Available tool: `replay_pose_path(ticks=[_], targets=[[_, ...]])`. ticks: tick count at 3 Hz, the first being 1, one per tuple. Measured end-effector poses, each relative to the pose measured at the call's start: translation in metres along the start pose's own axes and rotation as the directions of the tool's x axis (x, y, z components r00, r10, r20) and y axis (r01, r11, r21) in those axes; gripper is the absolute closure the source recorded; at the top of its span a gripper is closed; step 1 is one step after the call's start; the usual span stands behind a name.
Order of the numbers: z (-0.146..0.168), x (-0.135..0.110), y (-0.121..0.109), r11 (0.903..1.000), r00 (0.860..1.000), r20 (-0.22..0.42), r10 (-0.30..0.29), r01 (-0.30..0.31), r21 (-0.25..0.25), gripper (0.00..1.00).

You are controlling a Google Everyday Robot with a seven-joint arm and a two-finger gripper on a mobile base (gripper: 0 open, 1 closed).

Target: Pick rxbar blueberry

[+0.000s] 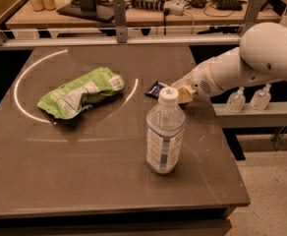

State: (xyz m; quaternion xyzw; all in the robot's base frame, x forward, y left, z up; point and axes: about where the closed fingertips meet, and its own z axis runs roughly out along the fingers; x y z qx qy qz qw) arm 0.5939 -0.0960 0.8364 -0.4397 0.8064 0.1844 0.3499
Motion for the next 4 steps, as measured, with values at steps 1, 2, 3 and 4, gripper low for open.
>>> replay_pose_path(ticks=[1,2,3,4], targets=[[-0.013,-0.015,0.003,0.9995,0.998,0.047,-0.031,0.031,-0.007,0.96],[-0.047,-0.053,0.017,0.9935,0.979,0.173,-0.111,0.113,-0.007,1.0],[-0.048,-0.06,0.023,0.9801,0.961,0.195,-0.195,0.199,0.001,1.0],[-0.048,-0.059,0.023,0.9802,0.962,0.191,-0.195,0.198,0.001,1.0]])
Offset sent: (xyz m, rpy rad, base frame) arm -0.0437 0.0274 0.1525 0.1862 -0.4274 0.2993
